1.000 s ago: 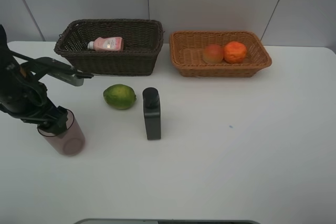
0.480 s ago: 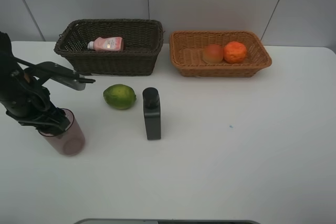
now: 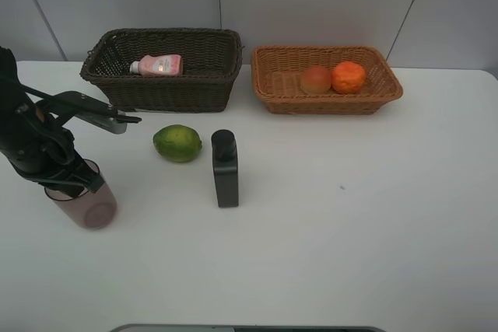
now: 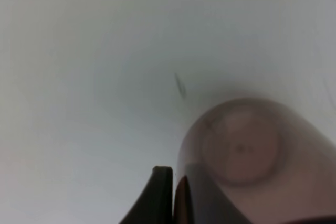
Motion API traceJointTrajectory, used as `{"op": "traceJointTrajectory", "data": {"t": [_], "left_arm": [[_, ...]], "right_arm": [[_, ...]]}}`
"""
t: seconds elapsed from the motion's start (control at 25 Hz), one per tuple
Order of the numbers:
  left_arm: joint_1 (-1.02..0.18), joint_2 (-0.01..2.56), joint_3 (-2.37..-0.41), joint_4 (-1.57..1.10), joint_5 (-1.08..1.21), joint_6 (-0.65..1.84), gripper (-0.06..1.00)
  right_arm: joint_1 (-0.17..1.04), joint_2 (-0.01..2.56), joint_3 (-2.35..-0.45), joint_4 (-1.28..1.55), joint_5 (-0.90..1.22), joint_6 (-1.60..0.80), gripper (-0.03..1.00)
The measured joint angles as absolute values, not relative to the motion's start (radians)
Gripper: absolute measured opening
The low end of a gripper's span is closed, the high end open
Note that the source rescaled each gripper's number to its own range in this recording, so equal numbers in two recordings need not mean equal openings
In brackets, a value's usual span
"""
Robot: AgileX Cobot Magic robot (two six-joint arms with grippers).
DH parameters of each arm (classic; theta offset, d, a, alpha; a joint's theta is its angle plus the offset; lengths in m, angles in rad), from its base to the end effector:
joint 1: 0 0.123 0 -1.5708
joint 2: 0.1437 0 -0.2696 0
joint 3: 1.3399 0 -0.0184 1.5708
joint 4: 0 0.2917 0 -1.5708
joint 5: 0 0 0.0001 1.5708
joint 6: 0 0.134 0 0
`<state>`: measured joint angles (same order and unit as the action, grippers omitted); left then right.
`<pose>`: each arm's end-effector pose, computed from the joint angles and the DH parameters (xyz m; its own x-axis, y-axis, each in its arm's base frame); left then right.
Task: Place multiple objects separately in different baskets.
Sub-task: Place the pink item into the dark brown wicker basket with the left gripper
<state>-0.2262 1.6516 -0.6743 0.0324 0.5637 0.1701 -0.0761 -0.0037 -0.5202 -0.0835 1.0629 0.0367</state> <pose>0.2670 -0.0591 0.0377 -0.9054 0.4097 -0.1113 0.4078 0.9122 0.0398 0.0807 -0.0160 0.2848 -0.4346 0.0291 -0.9002 0.1395 0.9896 -0.0353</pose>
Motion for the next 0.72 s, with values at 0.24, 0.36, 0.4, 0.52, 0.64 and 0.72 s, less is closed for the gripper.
{"op": "traceJointTrajectory", "data": {"t": [0.24, 0.36, 0.4, 0.52, 0.64, 0.72], "left_arm": [[-0.226, 1.652, -0.674, 0.032, 0.564, 0.17, 0.0], [-0.226, 1.652, -0.674, 0.032, 0.564, 0.17, 0.0], [-0.226, 1.652, -0.674, 0.032, 0.564, 0.17, 0.0], [-0.226, 1.652, -0.674, 0.032, 0.564, 0.17, 0.0], [-0.226, 1.646, -0.676, 0.032, 0.57, 0.169, 0.0], [-0.226, 1.628, -0.695, 0.032, 0.598, 0.164, 0.0]], "right_arm": [[-0.076, -0.004, -0.52, -0.084, 1.063, 0.037, 0.88], [-0.076, -0.004, -0.52, -0.084, 1.063, 0.037, 0.88], [-0.076, -0.004, -0.52, -0.084, 1.063, 0.037, 0.88], [-0.076, -0.004, -0.52, -0.084, 1.063, 0.037, 0.88], [-0.076, -0.004, -0.52, -0.084, 1.063, 0.037, 0.88], [-0.076, -0.004, -0.52, -0.084, 1.063, 0.037, 0.88]]}}
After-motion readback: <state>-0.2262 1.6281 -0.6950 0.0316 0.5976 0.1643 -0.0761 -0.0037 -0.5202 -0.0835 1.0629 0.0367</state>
